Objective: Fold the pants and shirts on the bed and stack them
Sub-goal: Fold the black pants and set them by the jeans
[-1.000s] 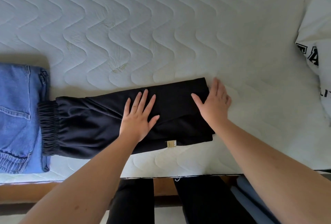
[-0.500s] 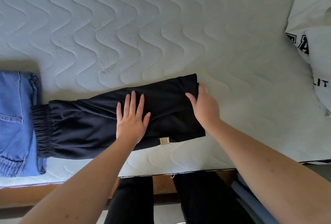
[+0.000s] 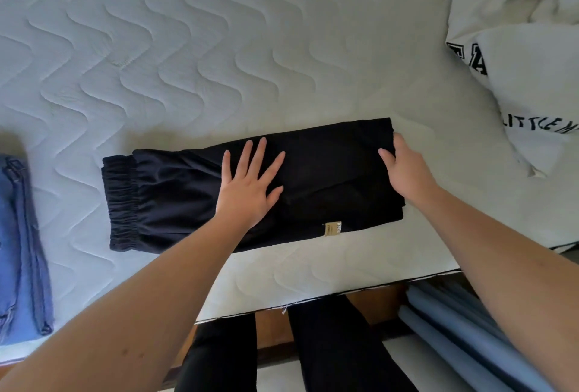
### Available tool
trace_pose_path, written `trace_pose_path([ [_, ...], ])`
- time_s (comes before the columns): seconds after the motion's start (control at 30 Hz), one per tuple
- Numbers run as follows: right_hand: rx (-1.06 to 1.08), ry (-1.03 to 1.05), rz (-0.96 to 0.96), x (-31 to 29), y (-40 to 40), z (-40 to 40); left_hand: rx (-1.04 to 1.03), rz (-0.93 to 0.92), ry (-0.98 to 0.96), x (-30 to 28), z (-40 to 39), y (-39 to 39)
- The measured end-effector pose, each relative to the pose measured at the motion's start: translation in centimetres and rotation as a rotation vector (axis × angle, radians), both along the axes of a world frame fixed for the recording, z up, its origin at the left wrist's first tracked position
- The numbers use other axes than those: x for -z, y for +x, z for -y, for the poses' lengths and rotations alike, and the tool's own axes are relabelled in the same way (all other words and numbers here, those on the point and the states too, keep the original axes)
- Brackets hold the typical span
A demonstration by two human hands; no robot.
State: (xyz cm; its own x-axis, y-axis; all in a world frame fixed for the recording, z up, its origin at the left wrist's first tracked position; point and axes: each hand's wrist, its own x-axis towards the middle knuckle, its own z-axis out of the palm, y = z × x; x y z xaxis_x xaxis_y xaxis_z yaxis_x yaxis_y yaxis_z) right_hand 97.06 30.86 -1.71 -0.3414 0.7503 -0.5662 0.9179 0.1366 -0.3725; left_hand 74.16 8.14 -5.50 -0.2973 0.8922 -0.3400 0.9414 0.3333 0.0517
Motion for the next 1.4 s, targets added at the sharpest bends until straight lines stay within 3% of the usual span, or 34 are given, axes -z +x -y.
trace_pose_path([
  [0.13,0.047,0.005,-0.121,-2.5,-1.3,1.4,0.091,-0.005,-0.051,0.3,0.8,-1.8],
  [0.33,0.064,0.064,-0.309,-8.2,-5.5,6.7,0.069,0.056,-0.129,0.5,0.5,-1.5],
  [0.43,0.008,0.065,-0.366,-9.9,-8.1,9.3,0.079,0.167,-0.181,-0.4,-0.1,-2.2],
  [0.53,-0.069,0.085,-0.395,-10.7,-10.9,11.6,0.057,0.322,-0.012,-2.7,-0.2,-4.3],
  [0.67,-0.169,0.085,-0.410,-10.7,-14.5,14.7,-0.244,0.300,0.374,-5.2,2.2,-9.7],
  [0.83,-0.301,0.101,-0.342,-10.0,-18.5,17.9,-0.738,0.239,0.252,-5.1,7.5,-17.6],
  [0.97,-0.382,0.118,-0.353,-9.6,-21.6,20.8,-1.107,0.679,0.255,-5.3,11.2,-20.3],
  [1.2,-0.466,0.100,-0.382,-9.0,-27.0,25.3,-1.197,1.081,0.308,-5.4,12.8,-19.8],
  [1.4,-0.584,0.015,-0.325,-7.4,-30.7,29.0,-1.477,1.462,0.370,-5.3,14.3,-20.9],
])
